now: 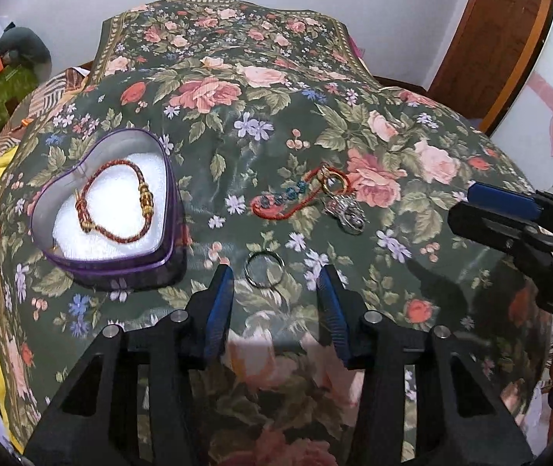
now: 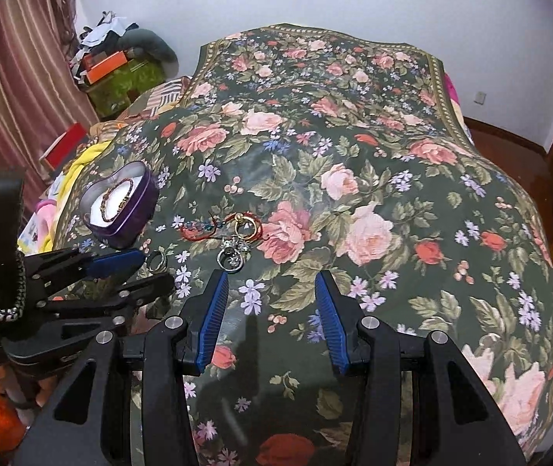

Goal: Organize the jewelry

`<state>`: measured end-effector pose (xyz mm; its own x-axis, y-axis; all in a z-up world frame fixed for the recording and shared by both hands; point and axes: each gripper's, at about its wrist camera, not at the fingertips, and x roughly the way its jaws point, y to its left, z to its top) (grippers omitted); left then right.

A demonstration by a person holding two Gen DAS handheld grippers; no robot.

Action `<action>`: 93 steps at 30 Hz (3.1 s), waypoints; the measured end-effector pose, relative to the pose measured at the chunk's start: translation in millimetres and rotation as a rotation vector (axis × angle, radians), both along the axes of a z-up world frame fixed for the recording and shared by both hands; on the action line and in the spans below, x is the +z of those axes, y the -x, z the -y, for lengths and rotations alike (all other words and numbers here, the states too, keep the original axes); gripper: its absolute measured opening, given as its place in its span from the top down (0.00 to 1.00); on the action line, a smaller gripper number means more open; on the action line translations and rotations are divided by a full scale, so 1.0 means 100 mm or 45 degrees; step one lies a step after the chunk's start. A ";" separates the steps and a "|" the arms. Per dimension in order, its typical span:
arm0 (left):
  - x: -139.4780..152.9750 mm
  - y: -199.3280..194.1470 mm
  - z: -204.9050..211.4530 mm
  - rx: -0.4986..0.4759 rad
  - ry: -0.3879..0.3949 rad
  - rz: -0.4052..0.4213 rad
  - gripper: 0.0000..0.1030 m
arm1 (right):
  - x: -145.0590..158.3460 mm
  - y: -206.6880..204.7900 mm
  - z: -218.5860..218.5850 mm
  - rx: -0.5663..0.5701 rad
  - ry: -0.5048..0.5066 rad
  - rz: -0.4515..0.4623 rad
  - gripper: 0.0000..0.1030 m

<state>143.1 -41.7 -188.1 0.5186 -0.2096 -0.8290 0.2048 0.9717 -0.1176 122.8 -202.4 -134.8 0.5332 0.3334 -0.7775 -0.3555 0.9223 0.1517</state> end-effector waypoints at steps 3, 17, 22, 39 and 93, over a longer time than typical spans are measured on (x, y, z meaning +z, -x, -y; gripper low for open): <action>-0.01 -0.04 0.01 0.010 -0.017 0.015 0.65 | -0.06 -0.05 -0.05 0.011 -0.016 -0.032 0.59; -0.02 -0.08 -0.10 0.012 0.037 0.037 0.80 | -0.21 -0.24 -0.35 0.094 -0.019 -0.126 0.59; -0.02 -0.08 -0.15 0.023 0.072 0.039 0.80 | -0.33 -0.34 -0.44 0.103 0.015 -0.182 0.59; -0.01 -0.02 -0.19 0.035 0.085 0.039 0.80 | -0.27 -0.28 -0.43 0.102 0.019 -0.148 0.90; 0.53 0.20 -0.49 0.117 0.088 0.208 0.80 | -0.03 0.08 -0.56 0.197 0.065 -0.040 0.82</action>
<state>122.6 6.9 -134.6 0.6643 -0.2087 -0.7177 0.1376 0.9780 -0.1570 115.0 -146.8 -137.8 0.4536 0.3692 -0.8112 -0.4894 0.8638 0.1195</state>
